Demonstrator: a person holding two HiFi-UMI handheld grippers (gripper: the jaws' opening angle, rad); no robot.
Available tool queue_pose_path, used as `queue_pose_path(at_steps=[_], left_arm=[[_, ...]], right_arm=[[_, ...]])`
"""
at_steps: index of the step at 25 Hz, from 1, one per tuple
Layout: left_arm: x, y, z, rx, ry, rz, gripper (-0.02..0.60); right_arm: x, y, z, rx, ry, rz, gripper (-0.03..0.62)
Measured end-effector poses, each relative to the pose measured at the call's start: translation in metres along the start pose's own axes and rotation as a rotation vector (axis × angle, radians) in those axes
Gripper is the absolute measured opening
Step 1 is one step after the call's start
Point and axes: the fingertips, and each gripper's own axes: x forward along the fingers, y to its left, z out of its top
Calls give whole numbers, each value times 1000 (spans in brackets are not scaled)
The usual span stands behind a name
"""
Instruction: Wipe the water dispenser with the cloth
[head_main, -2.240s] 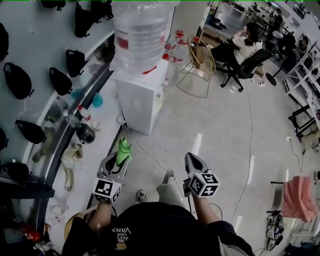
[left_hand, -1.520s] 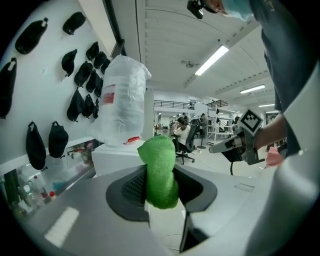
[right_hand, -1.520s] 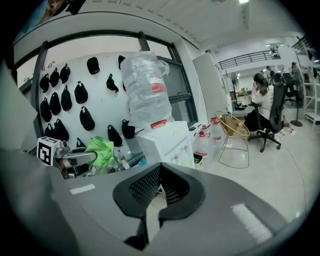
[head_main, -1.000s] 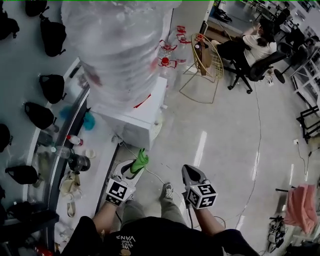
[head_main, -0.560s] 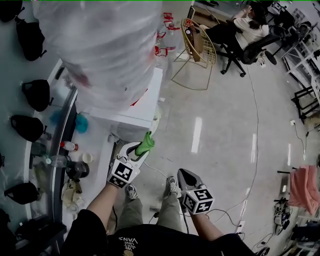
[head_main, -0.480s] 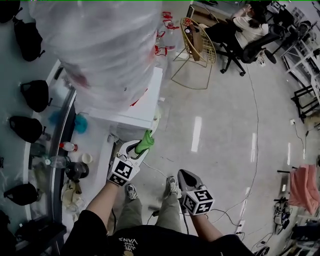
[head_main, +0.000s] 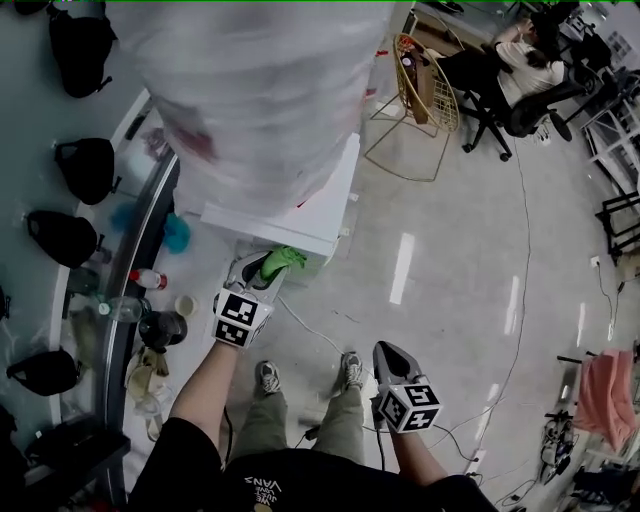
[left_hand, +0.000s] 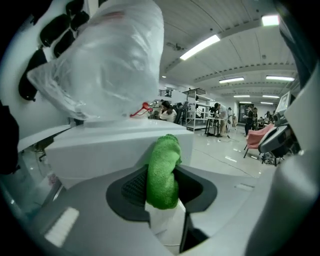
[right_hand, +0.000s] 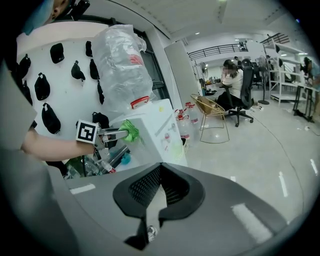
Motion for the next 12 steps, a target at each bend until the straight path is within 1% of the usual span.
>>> queue_pose_path(at_steps=[3, 6, 10, 12], left_arm=[[-12, 32, -5, -17, 2, 57, 133], [-28, 70, -15, -40, 13, 133, 133], [-52, 125, -25, -114, 16, 237, 133], [-63, 147, -25, -136, 16, 279, 133]], right_arm=[[5, 7, 1, 1, -7, 1, 5], [9, 19, 2, 6, -10, 11, 5], [14, 35, 0, 5, -12, 29, 5], [15, 42, -3, 3, -7, 39, 5]])
